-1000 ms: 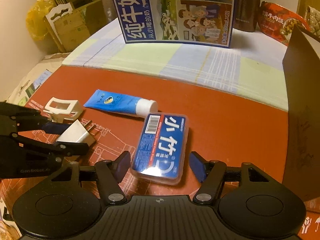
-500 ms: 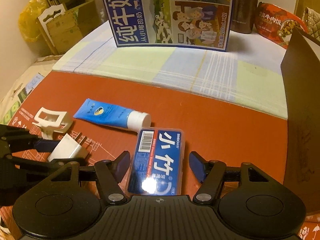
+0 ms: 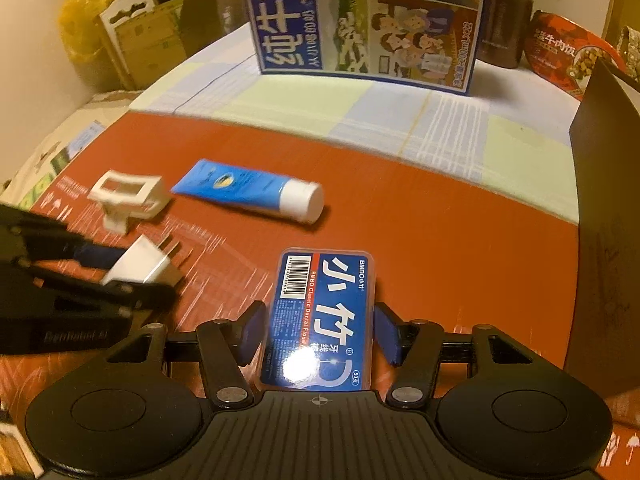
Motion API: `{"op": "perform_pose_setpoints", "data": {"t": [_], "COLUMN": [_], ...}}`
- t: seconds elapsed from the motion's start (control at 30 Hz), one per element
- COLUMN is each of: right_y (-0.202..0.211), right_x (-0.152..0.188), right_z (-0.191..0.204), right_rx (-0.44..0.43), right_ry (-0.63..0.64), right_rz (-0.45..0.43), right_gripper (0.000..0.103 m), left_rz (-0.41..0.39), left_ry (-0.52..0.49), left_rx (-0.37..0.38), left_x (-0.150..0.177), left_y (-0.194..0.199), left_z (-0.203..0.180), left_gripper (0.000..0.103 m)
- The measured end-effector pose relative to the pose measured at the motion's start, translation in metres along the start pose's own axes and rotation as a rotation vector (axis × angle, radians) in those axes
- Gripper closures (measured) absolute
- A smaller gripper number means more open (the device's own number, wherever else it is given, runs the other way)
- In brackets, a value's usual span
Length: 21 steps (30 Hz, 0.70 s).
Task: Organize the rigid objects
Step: 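Lift the case and plug and carry both over the open box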
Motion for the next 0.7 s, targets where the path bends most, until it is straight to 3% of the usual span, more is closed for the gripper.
{"op": "perform_pose_setpoints", "data": {"t": [0.3, 0.7], "right_y": [0.023, 0.082], "right_x": [0.015, 0.017], "right_z": [-0.003, -0.034], "right_rx": [-0.022, -0.039], "right_ry": [-0.016, -0.096], "right_rz": [-0.004, -0.09], "right_gripper": [0.049, 0.049], "left_rz": [0.024, -0.075], "left_ry": [0.006, -0.054], "left_rx": [0.076, 0.103], "left_x": [0.01, -0.011], "left_y": [0.007, 0.051], "left_z": [-0.019, -0.06], "left_gripper": [0.067, 0.067]}}
Point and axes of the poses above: each gripper's, at about its wrist camera, not at the fingertips, and y roughly against the way its jaws point, z to its left, x to its underside, the point moved 3 cm from there along -y, roughly the way its jaws point, and after that the axes turned 7 degrees about x, right-handed, at the moved point
